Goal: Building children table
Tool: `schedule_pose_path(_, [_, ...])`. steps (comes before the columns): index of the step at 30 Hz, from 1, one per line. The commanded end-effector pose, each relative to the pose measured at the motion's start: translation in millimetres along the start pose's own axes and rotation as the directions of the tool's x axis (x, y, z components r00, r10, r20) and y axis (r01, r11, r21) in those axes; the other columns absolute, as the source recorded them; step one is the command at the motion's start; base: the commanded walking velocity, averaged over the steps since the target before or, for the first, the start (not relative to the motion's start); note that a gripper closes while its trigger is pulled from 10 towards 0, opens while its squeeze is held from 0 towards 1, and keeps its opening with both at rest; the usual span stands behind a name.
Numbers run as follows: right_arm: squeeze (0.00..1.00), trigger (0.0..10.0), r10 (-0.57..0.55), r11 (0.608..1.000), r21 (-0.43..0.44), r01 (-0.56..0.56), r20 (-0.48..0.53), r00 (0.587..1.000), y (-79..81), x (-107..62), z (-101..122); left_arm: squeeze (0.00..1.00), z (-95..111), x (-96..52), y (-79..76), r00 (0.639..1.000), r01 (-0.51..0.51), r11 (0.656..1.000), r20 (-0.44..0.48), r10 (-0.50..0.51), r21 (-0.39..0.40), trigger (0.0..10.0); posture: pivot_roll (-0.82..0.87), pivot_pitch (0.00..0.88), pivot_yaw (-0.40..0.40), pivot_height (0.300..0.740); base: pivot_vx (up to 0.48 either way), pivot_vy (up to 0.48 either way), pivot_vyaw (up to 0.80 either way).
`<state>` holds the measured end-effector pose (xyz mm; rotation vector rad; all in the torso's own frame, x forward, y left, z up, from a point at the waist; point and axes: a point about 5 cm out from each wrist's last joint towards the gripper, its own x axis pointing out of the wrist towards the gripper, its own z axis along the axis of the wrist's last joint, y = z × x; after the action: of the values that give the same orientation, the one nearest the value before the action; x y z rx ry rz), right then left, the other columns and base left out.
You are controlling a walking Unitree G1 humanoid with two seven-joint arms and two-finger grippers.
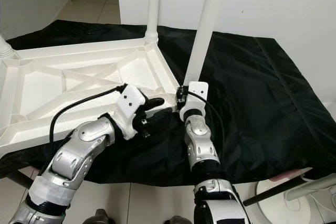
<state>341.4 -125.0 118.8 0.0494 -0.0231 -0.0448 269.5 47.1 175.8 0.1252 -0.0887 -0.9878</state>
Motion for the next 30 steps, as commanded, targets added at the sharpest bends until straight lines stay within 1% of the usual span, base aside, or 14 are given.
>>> schedule_pose_path(1, [0.00, 10.0, -0.038, 0.999, -0.017, 0.037, -0.030, 0.999, -4.9, -2.4, -6.1, 0.00, -1.1, 0.8, 3.2, 0.998, -0.055, 0.998, -0.006, 0.055, -0.001, 10.0, 0.01, 0.000, -0.065, 0.740, 0.000, 0.000, 0.00])
schedule_pose_path(4, [0.00, 10.0, -0.011, 1.000, 0.010, 0.011, -0.001, 1.000, -8.7, -0.6, -2.1, 0.00, -1.1, -0.2, 4.6, 0.998, -0.056, 0.998, -0.007, 0.056, 0.005, 10.0, 0.03, 0.000, -0.063, 0.740, 0.000, 0.000, 0.00])
schedule_pose_path(5, [0.30, 10.0, -0.010, 1.000, 0.014, 0.010, 0.010, 1.000, -10.4, -0.7, 0.1, 0.00, -1.2, -0.7, 5.4, 0.998, -0.057, 0.998, -0.007, 0.058, 0.007, 10.0, 0.03, 0.000, -0.063, 0.740, 0.000, 0.000, 0.00])
schedule_pose_path(6, [0.30, 10.0, -0.010, 1.000, 0.014, 0.010, 0.010, 1.000, -10.4, -0.7, 0.1, 0.00, -1.2, -0.7, 5.4, 0.998, -0.057, 0.998, -0.007, 0.058, 0.007, 10.0, 0.03, 0.000, -0.063, 0.740, 0.000, 0.000, 0.00])
schedule_pose_path(7, [1.00, 10.0, 0.023, 0.999, 0.043, -0.024, 0.030, 0.999, -9.7, -1.7, 2.2, 0.00, -1.3, -1.2, 6.1, 0.998, -0.060, 0.998, -0.008, 0.060, 0.010, 10.0, 0.03, 0.000, -0.061, 0.740, 0.000, 0.000, 0.00])
schedule_pose_path(15, [1.00, 10.0, 0.007, 1.000, -0.012, -0.006, 0.089, 0.996, -10.4, -13.1, 8.2, 0.00, -2.1, -3.0, 5.3, 0.999, -0.052, 0.999, -0.013, 0.052, -0.001, 10.0, 0.02, 0.000, -0.043, 0.740, 0.000, 0.000, 0.00])
schedule_pose_path(16, [0.20, 10.0, 0.019, 1.000, -0.022, -0.017, 0.107, 0.994, -10.2, -16.5, 8.8, 0.00, -2.3, -3.9, 5.3, 0.999, -0.045, 0.999, -0.014, 0.045, -0.005, 10.0, 0.02, 0.000, -0.038, 0.740, 0.000, 0.000, 0.00])
schedule_pose_path(17, [0.00, 10.0, 0.036, 0.999, -0.021, -0.034, 0.126, 0.991, -9.4, -21.6, 8.8, 0.00, -2.4, -4.8, 5.7, 0.999, -0.042, 0.999, -0.015, 0.041, -0.007, 10.0, 0.02, 0.000, -0.034, 0.740, 0.000, 0.000, 0.00])
schedule_pose_path(24, [0.00, 10.0, 0.109, 0.993, -0.069, -0.099, 0.163, 0.981, -10.3, -47.4, 1.3, 0.00, -2.4, -5.9, 7.8, 0.999, -0.043, 0.999, -0.014, 0.043, -0.004, 10.0, 0.00, 0.000, -0.020, 0.740, 0.000, 0.000, 0.00])
schedule_pose_path(25, [0.00, 10.0, 0.109, 0.993, -0.069, -0.099, 0.163, 0.981, -10.3, -47.4, 1.3, 0.00, -2.4, -5.9, 7.8, 0.999, -0.043, 0.999, -0.014, 0.043, -0.004, 10.0, 0.00, 0.000, -0.020, 0.740, 0.000, 0.000, 0.00])
schedule_pose_path(27, [0.00, 10.0, 0.137, 0.988, -0.092, -0.123, 0.168, 0.976, -14.0, -59.8, -2.6, 0.00, -2.2, -6.3, 9.2, 0.999, -0.047, 0.999, -0.012, 0.047, -0.005, 10.0, -0.01, 0.000, -0.014, 0.740, 0.000, 0.000, 0.00])
schedule_pose_path(28, [0.00, 10.0, 0.137, 0.988, -0.092, -0.123, 0.168, 0.976, -14.0, -59.8, -2.6, 0.00, -2.2, -6.3, 9.2, 0.999, -0.047, 0.999, -0.012, 0.047, -0.005, 10.0, -0.01, 0.000, -0.014, 0.740, 0.000, 0.000, 0.00])
schedule_pose_path(29, [0.00, 9.1, 0.146, 0.986, -0.103, -0.130, 0.164, 0.976, -15.6, -64.7, -4.2, 0.00, -2.3, -6.8, 9.9, 0.999, -0.049, 0.999, -0.011, 0.049, -0.005, 10.0, -0.01, 0.000, -0.012, 0.740, 0.000, 0.000, 0.00])
schedule_pose_path(30, [0.00, 0.0, 0.155, 0.985, -0.103, -0.140, 0.154, 0.976, -17.2, -68.9, -7.0, 0.00, -2.5, -7.0, 10.7, 0.999, -0.051, 0.999, -0.011, 0.051, -0.006, 10.0, -0.01, 0.000, -0.010, 0.740, 0.000, 0.000, 0.00])
